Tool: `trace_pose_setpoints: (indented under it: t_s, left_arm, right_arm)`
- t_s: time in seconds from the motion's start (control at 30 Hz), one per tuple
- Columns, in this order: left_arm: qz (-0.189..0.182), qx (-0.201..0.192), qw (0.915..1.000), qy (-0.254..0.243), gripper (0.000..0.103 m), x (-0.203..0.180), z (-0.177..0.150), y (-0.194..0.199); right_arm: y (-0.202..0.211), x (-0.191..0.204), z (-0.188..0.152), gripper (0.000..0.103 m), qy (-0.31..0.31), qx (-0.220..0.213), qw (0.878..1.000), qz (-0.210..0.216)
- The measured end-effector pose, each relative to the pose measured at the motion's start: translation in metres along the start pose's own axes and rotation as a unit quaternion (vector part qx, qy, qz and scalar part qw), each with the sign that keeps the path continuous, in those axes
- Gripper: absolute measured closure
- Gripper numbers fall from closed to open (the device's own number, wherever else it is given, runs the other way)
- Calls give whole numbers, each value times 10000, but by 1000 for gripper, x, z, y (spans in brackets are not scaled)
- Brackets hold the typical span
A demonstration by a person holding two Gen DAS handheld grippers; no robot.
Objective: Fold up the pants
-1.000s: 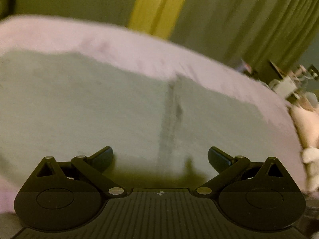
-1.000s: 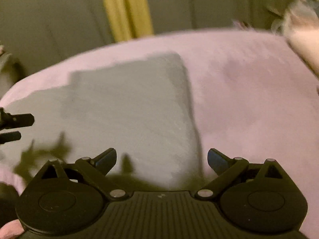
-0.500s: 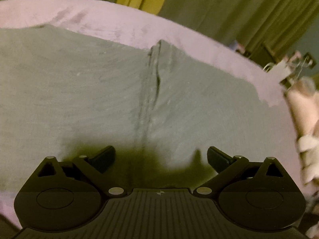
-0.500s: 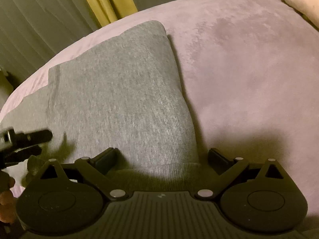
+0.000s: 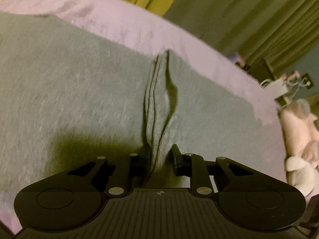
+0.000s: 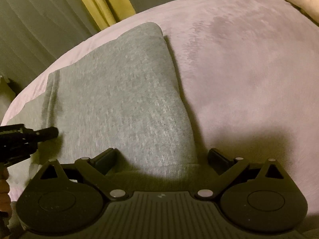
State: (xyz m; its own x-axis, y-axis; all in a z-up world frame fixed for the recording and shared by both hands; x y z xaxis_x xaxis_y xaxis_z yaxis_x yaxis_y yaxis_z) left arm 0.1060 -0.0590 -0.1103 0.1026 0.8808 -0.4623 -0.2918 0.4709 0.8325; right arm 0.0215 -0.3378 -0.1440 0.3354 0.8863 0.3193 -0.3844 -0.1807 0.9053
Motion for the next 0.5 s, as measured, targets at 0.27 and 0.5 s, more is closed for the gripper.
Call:
trace_pose_setpoints:
  t_s: [0.27, 0.5]
  left_arm:
    - [322, -711, 9960, -437, 81, -15, -3, 41]
    - [969, -209, 9948, -214, 67, 19, -14, 15]
  right_arm:
    - [8, -12, 5, 4, -430, -116, 9982, 391]
    - [5, -6, 8, 4, -230, -64, 9995, 209]
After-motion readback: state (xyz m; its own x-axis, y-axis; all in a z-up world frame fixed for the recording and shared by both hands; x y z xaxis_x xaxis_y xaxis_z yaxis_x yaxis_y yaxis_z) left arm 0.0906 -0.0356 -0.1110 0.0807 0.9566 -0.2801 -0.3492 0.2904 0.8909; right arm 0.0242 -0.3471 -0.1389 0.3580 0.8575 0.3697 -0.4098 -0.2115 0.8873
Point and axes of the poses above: each gripper's, at about its wrist camera, not at the fingertips, and y roughly against the way its jaws point, x to its left, z to its top, the point moved 3 cm from there along -y, roughly the way its jaws point, and after that the axes turned 9 degrees about x, right-handed, at the moved point
